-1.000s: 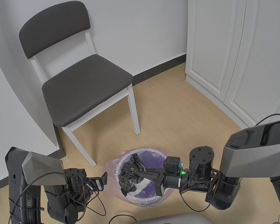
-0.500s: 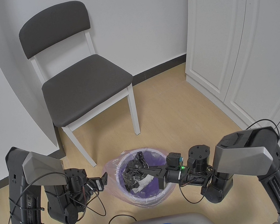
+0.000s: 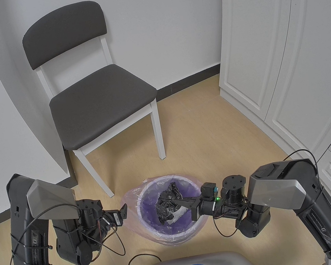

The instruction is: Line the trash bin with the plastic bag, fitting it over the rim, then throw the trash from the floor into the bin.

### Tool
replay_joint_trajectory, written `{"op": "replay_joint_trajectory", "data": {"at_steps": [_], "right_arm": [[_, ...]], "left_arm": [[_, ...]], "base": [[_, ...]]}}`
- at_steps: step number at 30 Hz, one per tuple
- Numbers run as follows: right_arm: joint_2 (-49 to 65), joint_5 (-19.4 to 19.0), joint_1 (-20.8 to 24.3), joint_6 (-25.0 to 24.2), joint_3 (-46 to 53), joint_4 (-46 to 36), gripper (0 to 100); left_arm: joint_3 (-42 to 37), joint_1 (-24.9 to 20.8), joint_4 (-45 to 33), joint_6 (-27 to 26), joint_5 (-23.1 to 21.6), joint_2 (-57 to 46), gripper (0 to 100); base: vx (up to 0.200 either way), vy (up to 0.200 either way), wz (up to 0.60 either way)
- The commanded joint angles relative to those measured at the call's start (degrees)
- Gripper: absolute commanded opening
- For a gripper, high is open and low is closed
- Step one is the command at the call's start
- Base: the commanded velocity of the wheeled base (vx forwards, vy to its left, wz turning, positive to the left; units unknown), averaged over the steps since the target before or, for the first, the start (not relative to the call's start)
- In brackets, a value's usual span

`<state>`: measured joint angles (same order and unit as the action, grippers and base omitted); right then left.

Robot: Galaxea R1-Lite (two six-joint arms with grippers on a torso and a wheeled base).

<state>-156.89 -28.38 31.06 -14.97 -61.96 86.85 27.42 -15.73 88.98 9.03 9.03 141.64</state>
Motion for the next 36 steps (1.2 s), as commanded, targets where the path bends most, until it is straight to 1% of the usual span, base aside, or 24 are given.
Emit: {"op": "replay_joint_trajectory", "data": {"at_steps": [1, 7, 8, 22, 23, 24, 25, 27, 33, 36], "right_arm": [[-0.9, 0.0, -0.1, -0.3, -1.1, 0.0, 0], [-1.5, 0.0, 0.0, -1.5, -2.5, 0.4, 0], [-1.5, 0.0, 0.0, -1.5, -2.5, 0.4, 100], [-1.5, 0.0, 0.1, -1.3, -2.4, 0.6, 100], [-1.5, 0.0, 0.1, -0.9, -2.2, 0.6, 100], [-1.3, 0.0, 0.2, 0.9, -1.6, 1.5, 100], [-1.3, 0.0, 0.2, 0.9, -1.6, 1.5, 100], [-0.9, 0.0, 0.4, 4.9, 0.0, 2.8, 100], [2.6, 0.0, 0.4, 5.7, 2.3, 2.8, 100], [6.5, 0.0, -1.0, 7.2, 3.8, 2.6, 100]], "left_arm": [[0.0, 0.1, 1.0, 0.0, 0.0, 0.0, 100], [0.0, 0.1, 1.0, 0.0, 0.0, 0.0, 100], [0.0, 0.1, 1.0, 0.0, 0.0, 0.1, 100], [0.3, -0.1, 1.0, 0.0, 0.1, 0.6, 100], [0.3, -0.1, 1.0, 0.0, 0.1, 0.6, 100], [0.4, 0.0, 1.0, 0.0, 0.2, 0.6, 100], [0.4, 0.0, 1.0, 0.0, 0.2, 0.6, 100], [0.4, 0.1, 1.0, 0.0, 0.2, 0.7, 100], [0.5, 0.1, 1.0, 0.0, 0.2, 1.4, 100], [1.6, -0.2, 1.0, -0.2, 1.1, 2.3, 100]], "base": [[0.000, 0.000, 0.00], [0.000, 0.000, 0.00], [0.000, 0.000, 0.00], [0.000, 0.000, 0.00], [0.000, 0.000, 0.00], [0.000, 0.000, 0.00], [0.000, 0.000, 0.00], [0.000, 0.000, 0.00], [0.000, 0.000, 0.00], [0.000, 0.000, 0.00]]}}
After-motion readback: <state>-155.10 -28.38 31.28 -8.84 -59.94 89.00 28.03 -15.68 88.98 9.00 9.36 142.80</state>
